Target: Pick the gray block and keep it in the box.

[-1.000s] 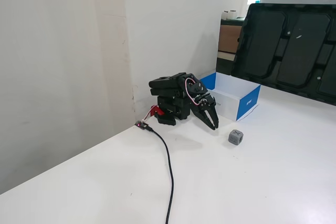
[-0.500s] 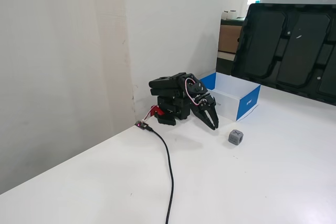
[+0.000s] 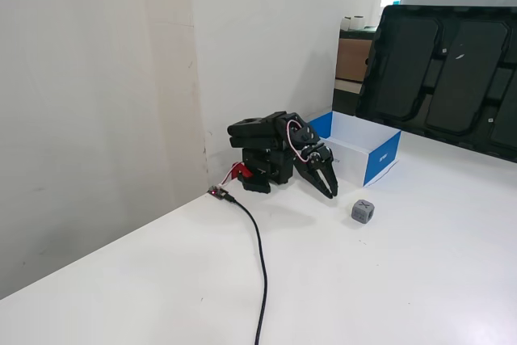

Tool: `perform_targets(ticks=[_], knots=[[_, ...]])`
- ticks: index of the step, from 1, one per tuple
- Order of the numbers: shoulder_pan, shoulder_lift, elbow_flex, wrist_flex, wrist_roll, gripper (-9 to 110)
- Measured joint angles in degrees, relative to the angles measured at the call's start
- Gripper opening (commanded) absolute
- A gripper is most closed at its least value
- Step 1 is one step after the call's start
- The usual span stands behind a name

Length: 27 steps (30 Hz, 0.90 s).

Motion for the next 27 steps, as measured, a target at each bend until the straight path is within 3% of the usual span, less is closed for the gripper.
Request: perform_targets(ticks=[17,23,27], knots=[[-3.08,-36.3,-23.38,-1.49,7.03,1],[-4.22,-48.25,-29.09,-1.49,11.25,17],[-5.1,-51.15,-30.67,-1.49,13.71,22]])
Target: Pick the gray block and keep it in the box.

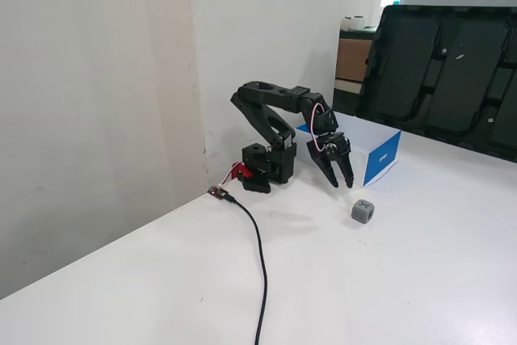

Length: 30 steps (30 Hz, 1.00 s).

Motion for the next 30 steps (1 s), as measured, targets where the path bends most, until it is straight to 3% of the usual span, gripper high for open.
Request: perform_targets(ticks=[10,30], knots=[[-3.08,-4.57,-1.41,-0.09,4.48,27],[-2.72,-30.5,-13.89,-3.43,6.5,31]])
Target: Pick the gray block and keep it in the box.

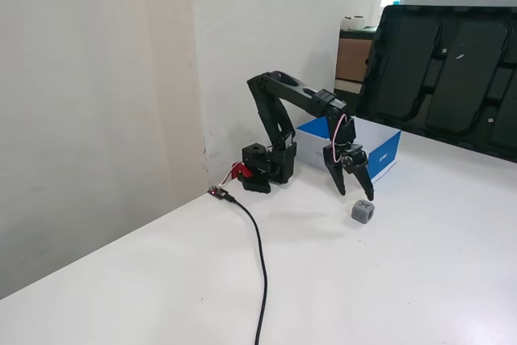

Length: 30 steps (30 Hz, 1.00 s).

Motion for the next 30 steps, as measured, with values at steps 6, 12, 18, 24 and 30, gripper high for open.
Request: perform_targets(ticks=[6,12,18,24,30], knots=[[0.0,-7.47,-4.22,0.0,0.0,31],[-0.62,-12.74,-7.12,-1.58,0.0,30],[-1.32,-16.08,-9.49,-2.46,0.0,29],[-0.88,-16.7,-9.76,-3.96,0.0,29],[-0.88,-20.13,-11.07,-4.48,0.0,28]])
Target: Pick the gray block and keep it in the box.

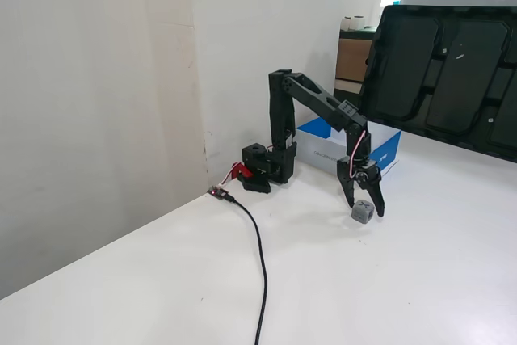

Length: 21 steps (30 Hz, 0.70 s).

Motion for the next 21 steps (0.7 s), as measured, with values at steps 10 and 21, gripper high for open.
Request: perform_targets(ticks=[10,21], knots=[[0.0,-1.32,-0.88,-0.35,0.0,21],[0.0,-1.67,-0.88,-1.23,-0.18,17]])
